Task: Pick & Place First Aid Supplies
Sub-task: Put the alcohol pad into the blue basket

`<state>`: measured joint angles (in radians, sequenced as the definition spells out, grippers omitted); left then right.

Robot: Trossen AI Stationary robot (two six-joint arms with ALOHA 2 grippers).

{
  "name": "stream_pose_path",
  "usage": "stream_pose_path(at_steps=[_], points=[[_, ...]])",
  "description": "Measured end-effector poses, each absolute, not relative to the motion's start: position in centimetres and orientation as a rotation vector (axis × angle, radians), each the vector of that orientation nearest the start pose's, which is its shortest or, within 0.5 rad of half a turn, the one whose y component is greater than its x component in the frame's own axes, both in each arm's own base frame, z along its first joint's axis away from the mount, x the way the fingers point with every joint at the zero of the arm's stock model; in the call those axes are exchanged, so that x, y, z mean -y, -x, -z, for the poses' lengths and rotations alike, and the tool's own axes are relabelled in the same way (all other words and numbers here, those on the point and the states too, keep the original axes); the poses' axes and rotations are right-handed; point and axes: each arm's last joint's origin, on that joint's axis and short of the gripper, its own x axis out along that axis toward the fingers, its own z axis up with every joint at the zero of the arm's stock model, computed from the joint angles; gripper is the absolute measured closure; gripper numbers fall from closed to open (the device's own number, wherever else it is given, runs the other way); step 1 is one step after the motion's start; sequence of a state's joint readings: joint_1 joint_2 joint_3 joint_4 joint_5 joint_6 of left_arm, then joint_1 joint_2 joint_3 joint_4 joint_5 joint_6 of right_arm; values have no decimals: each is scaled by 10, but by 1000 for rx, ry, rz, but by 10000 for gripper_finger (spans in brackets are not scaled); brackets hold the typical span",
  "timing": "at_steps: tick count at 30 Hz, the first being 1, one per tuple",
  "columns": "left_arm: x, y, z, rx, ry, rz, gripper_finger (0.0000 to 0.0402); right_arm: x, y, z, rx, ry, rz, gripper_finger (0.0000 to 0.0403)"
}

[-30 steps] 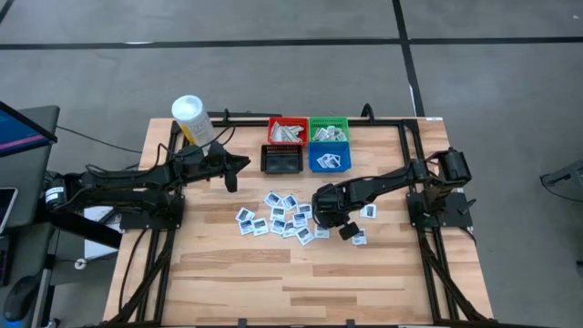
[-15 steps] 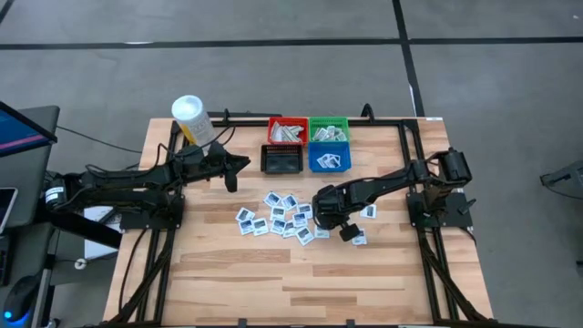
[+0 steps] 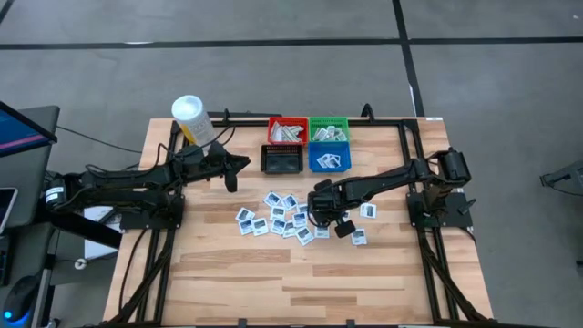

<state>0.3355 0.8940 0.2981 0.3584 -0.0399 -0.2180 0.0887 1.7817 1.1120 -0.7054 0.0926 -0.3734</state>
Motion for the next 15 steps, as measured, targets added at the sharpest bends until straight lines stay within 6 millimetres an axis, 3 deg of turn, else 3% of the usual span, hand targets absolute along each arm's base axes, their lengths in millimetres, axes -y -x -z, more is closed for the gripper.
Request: stream_pose_path(at_steps=[8, 15], points=[[-62, -174, -199, -194, 250, -398, 339, -22, -324, -171, -1398, 490, -203, 403], [-62, -174, -199, -195, 250, -398, 339, -16, -327, -193, -1319, 600, -163, 403]])
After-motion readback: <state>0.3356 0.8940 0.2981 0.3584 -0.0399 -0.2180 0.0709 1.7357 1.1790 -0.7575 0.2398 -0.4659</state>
